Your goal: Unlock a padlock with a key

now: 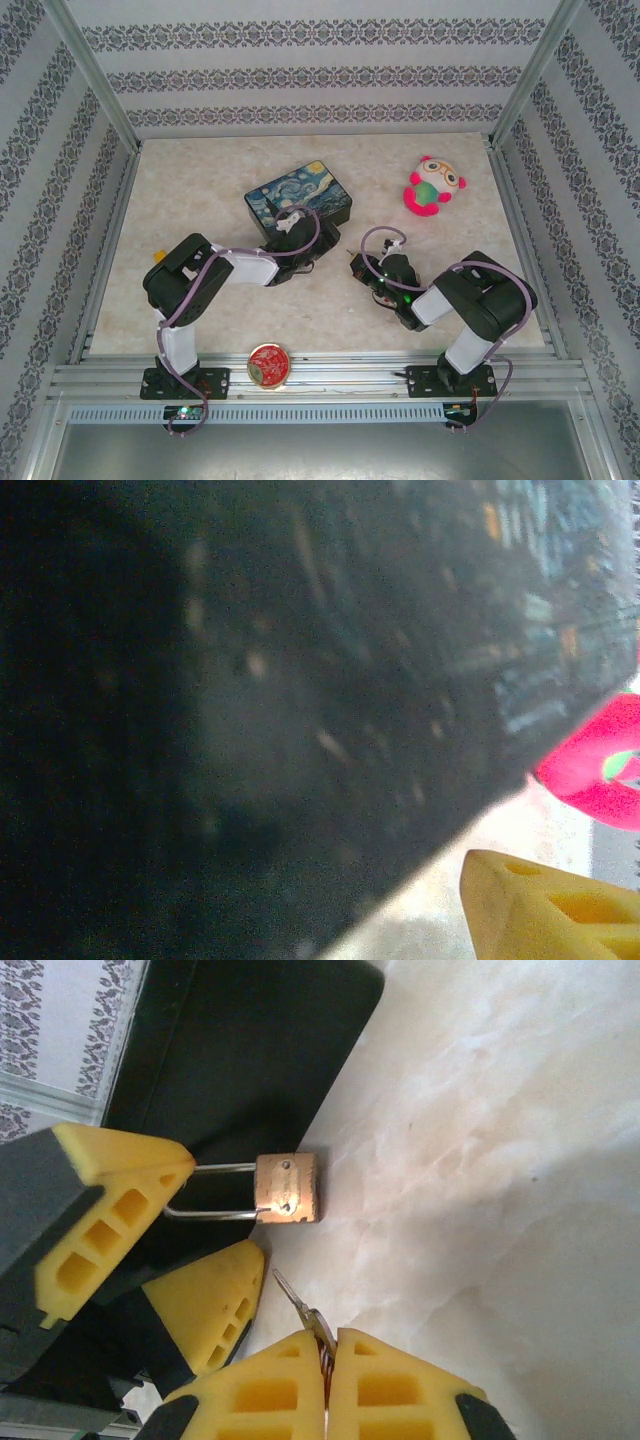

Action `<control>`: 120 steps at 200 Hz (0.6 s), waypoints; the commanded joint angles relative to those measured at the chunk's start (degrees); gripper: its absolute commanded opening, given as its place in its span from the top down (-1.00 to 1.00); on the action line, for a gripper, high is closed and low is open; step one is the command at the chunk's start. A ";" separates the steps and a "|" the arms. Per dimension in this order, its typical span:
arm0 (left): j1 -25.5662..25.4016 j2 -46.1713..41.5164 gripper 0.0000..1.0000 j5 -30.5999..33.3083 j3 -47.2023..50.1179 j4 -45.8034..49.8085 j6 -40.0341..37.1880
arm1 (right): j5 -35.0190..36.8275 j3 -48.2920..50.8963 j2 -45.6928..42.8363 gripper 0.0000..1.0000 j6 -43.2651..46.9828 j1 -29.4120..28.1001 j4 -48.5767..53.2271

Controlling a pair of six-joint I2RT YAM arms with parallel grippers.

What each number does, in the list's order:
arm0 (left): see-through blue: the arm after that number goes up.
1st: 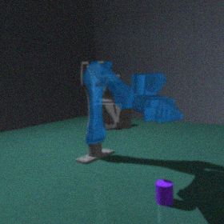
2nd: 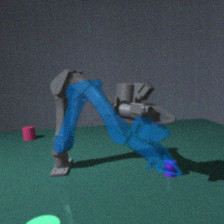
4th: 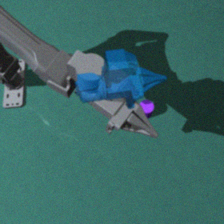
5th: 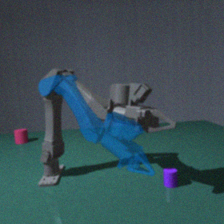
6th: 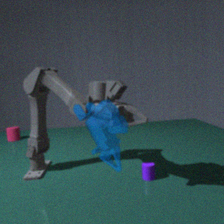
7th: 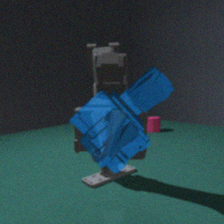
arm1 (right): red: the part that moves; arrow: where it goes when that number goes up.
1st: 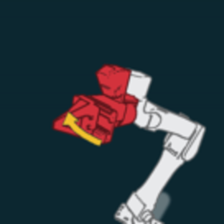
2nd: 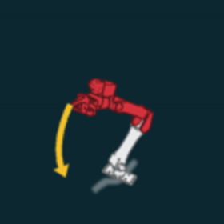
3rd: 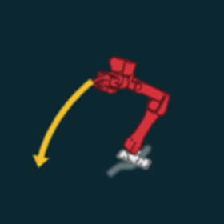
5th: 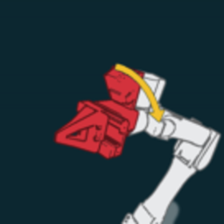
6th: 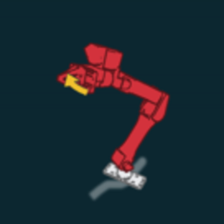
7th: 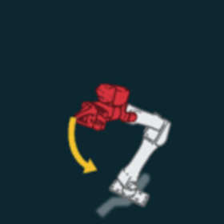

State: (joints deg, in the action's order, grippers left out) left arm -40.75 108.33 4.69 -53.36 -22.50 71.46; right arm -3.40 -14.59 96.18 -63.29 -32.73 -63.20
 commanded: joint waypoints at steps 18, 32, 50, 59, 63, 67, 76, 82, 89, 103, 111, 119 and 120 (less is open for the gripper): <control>1.71 -3.28 -0.55 9.72 1.90 13.47 -5.60 | -4.10 -2.31 2.17 1.00 -0.64 0.65 -0.26; 2.21 -4.50 -0.78 11.17 1.64 14.58 -7.39 | -4.63 -2.55 2.47 1.00 -0.60 0.65 -0.17; 2.26 -5.50 -0.99 11.97 -0.07 17.05 -11.01 | -5.17 -2.89 2.69 1.00 -0.61 0.83 0.07; 2.17 -5.68 -0.99 11.91 -1.20 18.44 -12.15 | -5.32 -2.99 2.78 1.00 -0.89 0.91 0.16; 2.04 -5.72 -0.99 11.77 -1.69 18.94 -12.50 | -5.50 -3.03 2.83 1.00 -0.90 1.00 0.18; 1.87 -5.61 -0.99 11.89 -2.11 19.49 -12.84 | -5.68 -3.07 2.86 1.00 -0.98 1.15 0.26; 1.29 -5.31 -0.99 12.28 -3.50 21.24 -13.33 | -6.04 -3.08 2.87 1.00 -1.09 1.56 0.36; 0.70 -4.89 -0.99 12.95 -4.75 22.98 -13.81 | -6.32 -2.99 2.87 1.00 -1.14 1.85 0.36; -0.09 -4.22 -0.99 14.17 -6.61 25.64 -14.33 | -6.71 -2.99 2.79 1.00 -1.28 2.28 0.53; -1.36 -2.32 -0.99 16.78 -10.31 30.53 -15.38 | -7.85 -3.08 2.72 1.00 -1.40 3.21 1.01; -1.60 -1.25 -0.99 17.56 -11.77 32.28 -15.34 | -8.55 -3.15 2.70 1.00 -1.54 3.74 1.14; -1.70 -0.27 -0.99 18.03 -12.78 33.20 -15.22 | -9.43 -3.23 2.65 1.00 -1.36 4.27 1.36; -1.70 -0.20 -0.99 18.10 -12.89 33.30 -15.17 | -9.56 -3.24 2.63 1.00 -1.34 4.35 1.39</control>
State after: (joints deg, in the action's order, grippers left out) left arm -41.34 105.65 17.50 -62.11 2.35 59.29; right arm -9.96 -16.88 98.41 -64.36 -29.69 -61.95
